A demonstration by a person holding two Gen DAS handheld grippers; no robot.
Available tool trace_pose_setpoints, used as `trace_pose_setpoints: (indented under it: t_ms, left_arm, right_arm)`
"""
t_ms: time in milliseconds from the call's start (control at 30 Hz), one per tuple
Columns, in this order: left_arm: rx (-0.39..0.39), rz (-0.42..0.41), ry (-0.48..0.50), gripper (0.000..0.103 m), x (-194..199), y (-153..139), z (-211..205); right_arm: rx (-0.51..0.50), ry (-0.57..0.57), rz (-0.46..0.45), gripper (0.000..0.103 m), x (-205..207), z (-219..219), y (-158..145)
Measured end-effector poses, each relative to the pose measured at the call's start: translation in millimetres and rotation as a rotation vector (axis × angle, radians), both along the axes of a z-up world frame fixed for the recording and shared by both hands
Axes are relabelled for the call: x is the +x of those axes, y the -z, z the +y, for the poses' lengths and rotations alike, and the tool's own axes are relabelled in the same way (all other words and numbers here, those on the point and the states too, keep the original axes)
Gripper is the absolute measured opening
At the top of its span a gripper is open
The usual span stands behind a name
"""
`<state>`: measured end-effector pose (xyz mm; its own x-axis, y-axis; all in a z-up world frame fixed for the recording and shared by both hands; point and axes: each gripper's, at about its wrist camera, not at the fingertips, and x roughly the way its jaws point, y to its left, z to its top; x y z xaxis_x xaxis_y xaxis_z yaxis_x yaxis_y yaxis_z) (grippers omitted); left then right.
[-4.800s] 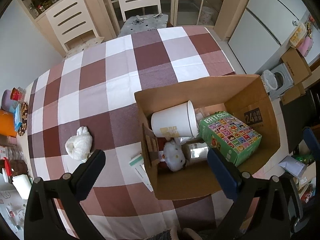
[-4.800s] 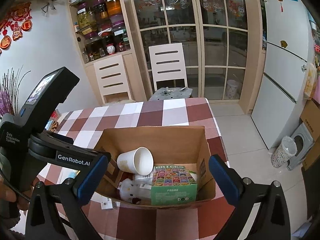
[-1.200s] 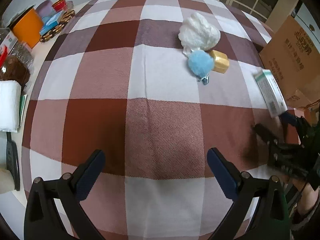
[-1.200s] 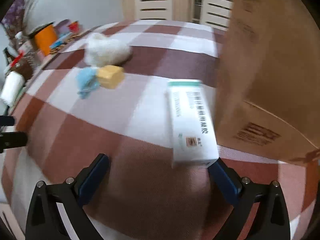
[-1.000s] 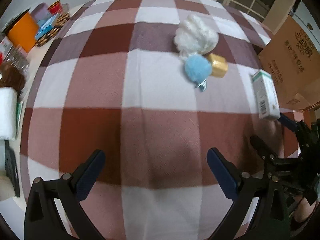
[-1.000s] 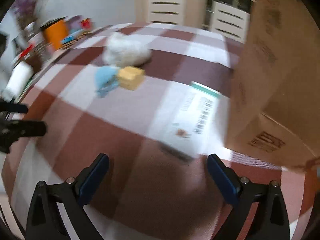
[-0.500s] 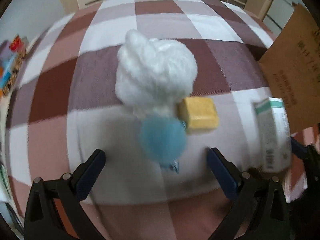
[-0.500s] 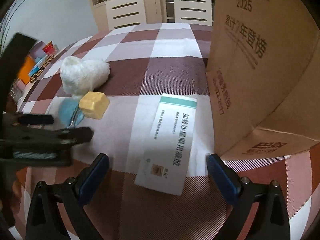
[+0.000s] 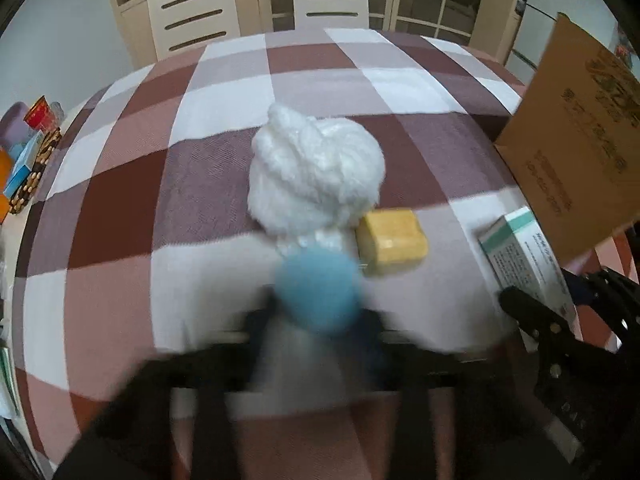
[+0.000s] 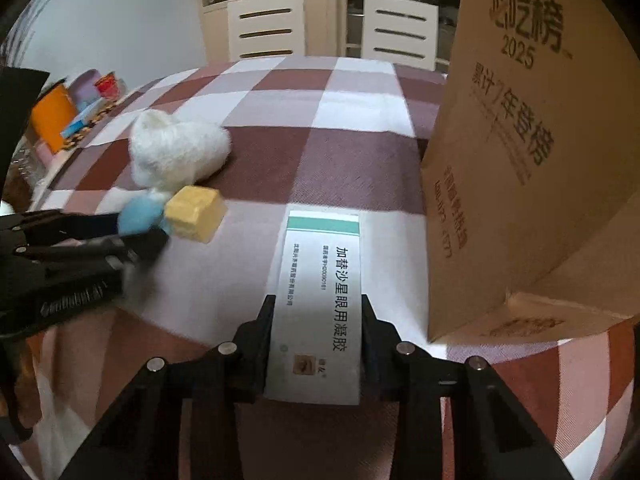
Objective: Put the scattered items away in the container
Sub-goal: 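Grasp the blue pompom keychain with the left tool while the right tool grasps the white medicine box, then lift the pompom and medicine box off the table with both tools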
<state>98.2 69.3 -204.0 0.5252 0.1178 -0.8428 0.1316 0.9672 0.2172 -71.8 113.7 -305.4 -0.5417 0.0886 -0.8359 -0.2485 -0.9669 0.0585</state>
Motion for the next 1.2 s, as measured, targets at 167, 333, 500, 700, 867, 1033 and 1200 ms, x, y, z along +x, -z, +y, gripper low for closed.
trace_pose_setpoints:
  t_ms: [167,333,500,700,867,1033,1200]
  left_arm:
    - [0.012,0.017,0.024,0.019,-34.4,1.8,3.3]
    - [0.093,-0.021,0.039,0.019,-85.9,8.6,0.1]
    - [0.091,-0.115,0.005,0.033,-94.7,10.4,2.8]
    - [0.11,-0.179,-0.116,0.103,-85.1,11.5,24.4]
    - [0.018,-0.131,-0.14,0.103,-67.0,10.4,38.2]
    - [0.016,-0.166,-0.107,0.103,-56.8,11.3,35.3]
    - [0.023,-0.14,-0.113,0.103,-55.1,10.7,31.6]
  right_arm:
    - [-0.042,-0.067,-0.028,0.037,35.8,-7.4,-2.4]
    - [-0.02,-0.12,-0.03,0.037,81.4,-16.7,-3.0]
    - [0.009,-0.143,-0.004,0.04,87.6,-20.5,-1.6]
    - [0.007,-0.196,-0.009,0.075,82.6,-30.4,0.6]
    - [0.004,-0.198,-0.01,0.083,79.4,-34.8,2.2]
    - [0.002,-0.195,-0.021,0.083,75.2,-34.9,2.3]
    - [-0.007,-0.189,-0.039,0.083,72.2,-33.7,1.7]
